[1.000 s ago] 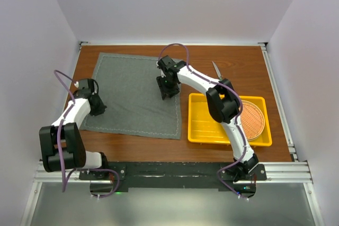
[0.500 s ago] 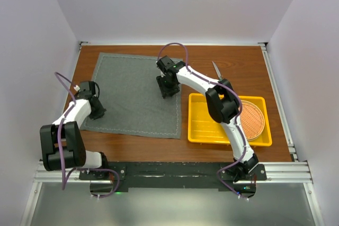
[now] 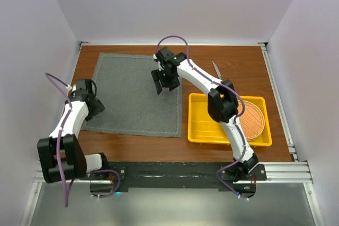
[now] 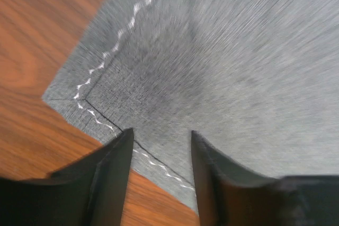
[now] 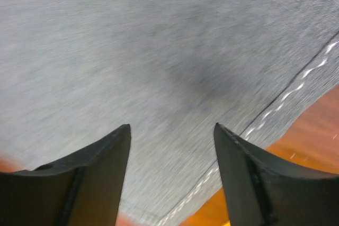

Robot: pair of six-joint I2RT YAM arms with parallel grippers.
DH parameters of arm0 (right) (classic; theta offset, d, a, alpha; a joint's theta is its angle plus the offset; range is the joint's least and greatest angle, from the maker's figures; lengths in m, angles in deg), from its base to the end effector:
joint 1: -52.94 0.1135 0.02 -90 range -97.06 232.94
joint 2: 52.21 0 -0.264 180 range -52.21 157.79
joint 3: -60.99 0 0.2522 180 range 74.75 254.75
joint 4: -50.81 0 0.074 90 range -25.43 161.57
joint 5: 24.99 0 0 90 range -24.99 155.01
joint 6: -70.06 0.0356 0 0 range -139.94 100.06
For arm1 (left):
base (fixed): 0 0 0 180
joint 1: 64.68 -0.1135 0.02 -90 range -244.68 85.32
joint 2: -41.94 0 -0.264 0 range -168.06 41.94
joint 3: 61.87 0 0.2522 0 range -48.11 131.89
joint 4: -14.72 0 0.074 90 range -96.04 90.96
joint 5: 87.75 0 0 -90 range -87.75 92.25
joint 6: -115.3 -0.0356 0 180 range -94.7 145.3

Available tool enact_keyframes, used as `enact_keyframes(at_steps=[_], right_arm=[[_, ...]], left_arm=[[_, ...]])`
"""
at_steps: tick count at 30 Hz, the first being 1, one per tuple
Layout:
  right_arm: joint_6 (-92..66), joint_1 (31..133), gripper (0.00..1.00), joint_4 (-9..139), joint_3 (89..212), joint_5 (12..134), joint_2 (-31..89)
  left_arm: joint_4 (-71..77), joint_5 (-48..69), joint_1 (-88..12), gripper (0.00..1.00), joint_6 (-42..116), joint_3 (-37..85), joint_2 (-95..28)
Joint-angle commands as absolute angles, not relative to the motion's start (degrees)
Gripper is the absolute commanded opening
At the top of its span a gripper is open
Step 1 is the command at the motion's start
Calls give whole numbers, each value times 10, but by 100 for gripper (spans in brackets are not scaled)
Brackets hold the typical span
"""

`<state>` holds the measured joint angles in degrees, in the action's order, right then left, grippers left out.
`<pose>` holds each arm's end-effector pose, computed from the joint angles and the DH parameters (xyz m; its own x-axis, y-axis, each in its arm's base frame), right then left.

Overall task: Fold the napkin, place the utensils inside, and roll it up
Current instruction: Flatten the napkin out, then fold the napkin

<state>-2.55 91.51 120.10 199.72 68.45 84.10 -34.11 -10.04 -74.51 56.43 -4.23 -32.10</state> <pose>0.3942 0.3171 0.2058 -0.8776 -0.3183 -0.3584 -0.3966 0.9021 0.1701 0.2302 0.0476 0.1973 -0.6342 -0.6225 -0.4586 -0.6805 0.7309 -0.0512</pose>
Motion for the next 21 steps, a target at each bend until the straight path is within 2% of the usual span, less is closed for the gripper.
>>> enact_keyframes(at_steps=[1,4,7,10,18,21], right_arm=[[-6,938,73,1285,2002,777,714],[-16,949,77,1271,1911,797,611],[-26,948,77,1292,1859,800,546],[-30,948,77,1300,1809,791,492],[-32,949,77,1311,1739,766,415],[-31,948,77,1316,1736,761,408]], left_arm=[[-353,-128,-758,60,644,-11,-269],[-343,-131,-797,67,685,-30,-249],[-323,-96,-891,61,703,-51,-234],[-290,-97,-926,57,711,-71,-220],[-267,-103,-966,58,721,-107,-258],[-274,-114,-969,53,726,-114,-262]])
